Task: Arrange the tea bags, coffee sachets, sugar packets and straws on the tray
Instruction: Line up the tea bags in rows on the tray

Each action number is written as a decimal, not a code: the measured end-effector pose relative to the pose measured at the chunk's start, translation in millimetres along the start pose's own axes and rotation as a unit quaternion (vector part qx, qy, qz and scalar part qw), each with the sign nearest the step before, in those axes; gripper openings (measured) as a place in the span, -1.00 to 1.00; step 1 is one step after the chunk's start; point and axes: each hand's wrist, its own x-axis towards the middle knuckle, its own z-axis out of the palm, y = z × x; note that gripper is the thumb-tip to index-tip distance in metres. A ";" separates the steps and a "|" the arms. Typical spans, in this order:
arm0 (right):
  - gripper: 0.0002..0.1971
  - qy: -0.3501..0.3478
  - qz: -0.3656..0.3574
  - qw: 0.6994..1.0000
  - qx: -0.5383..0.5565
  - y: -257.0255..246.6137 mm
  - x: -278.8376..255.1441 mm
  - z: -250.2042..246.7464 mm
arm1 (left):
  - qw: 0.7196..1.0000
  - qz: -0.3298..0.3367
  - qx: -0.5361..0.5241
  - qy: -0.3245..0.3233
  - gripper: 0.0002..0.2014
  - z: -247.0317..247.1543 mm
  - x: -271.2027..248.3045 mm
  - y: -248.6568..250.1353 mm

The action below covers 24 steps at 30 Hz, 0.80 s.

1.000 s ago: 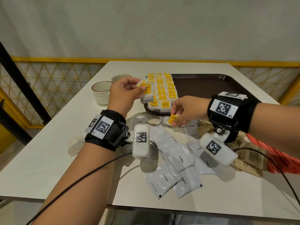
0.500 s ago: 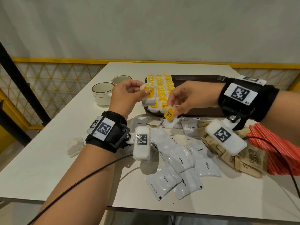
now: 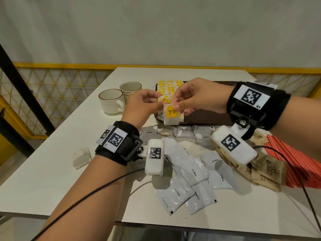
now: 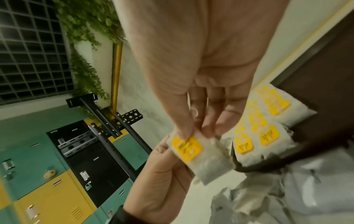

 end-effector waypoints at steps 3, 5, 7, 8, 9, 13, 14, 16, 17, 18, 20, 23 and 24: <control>-0.93 0.081 0.001 0.996 0.040 5.3 6.4 9.2 | 0.999 -0.014 -0.029 -0.010 -0.83 1.2 -1.2 1.0; -0.92 0.102 0.007 0.991 0.083 6.2 9.6 13.5 | 0.998 -0.019 -0.053 -0.016 -0.84 1.4 -1.8 2.1; -0.90 0.114 0.007 0.985 0.129 6.2 12.2 17.3 | 0.997 -0.022 -0.073 -0.011 -0.87 1.5 -2.5 3.2; -0.88 0.124 0.005 0.982 0.143 5.7 13.7 19.1 | 0.996 -0.024 -0.085 -0.006 -0.90 1.7 -2.9 4.2; -0.86 0.137 0.004 0.979 0.148 4.9 15.0 20.5 | 0.995 -0.025 -0.093 0.000 -0.92 1.3 -2.7 4.3; -0.85 0.149 0.012 0.971 0.185 4.0 20.9 22.3 | 0.997 -0.016 -0.073 -0.007 -0.89 -2.7 -1.0 4.0; -0.87 0.148 0.025 0.968 0.200 4.9 22.0 21.7 | 0.998 -0.013 -0.060 -0.003 -0.84 -4.6 0.2 3.3; -0.92 0.134 0.068 0.968 0.199 7.4 22.6 20.9 | 0.998 -0.007 -0.052 0.035 -0.79 -10.7 3.6 2.4; -0.95 0.110 0.083 0.978 0.155 10.0 21.8 20.8 | 0.997 -0.004 -0.054 0.060 -0.79 -14.2 5.9 1.8; -0.95 0.073 0.087 0.992 0.061 13.3 20.5 20.8 | 0.995 -0.002 -0.058 0.083 -0.79 -17.4 7.9 1.7; -0.81 -0.024 0.059 0.982 -0.176 19.1 17.3 24.0 | 0.992 0.003 -0.062 0.112 -0.78 -22.2 11.2 0.3; -0.64 -0.098 0.006 0.942 -0.322 22.0 16.9 38.1 | 0.991 0.006 -0.063 0.118 -0.79 -23.1 12.2 -0.4; -0.64 -0.099 -0.005 0.937 -0.335 24.2 19.2 42.1 | 0.991 0.006 -0.063 0.115 -0.78 -22.4 12.3 -0.7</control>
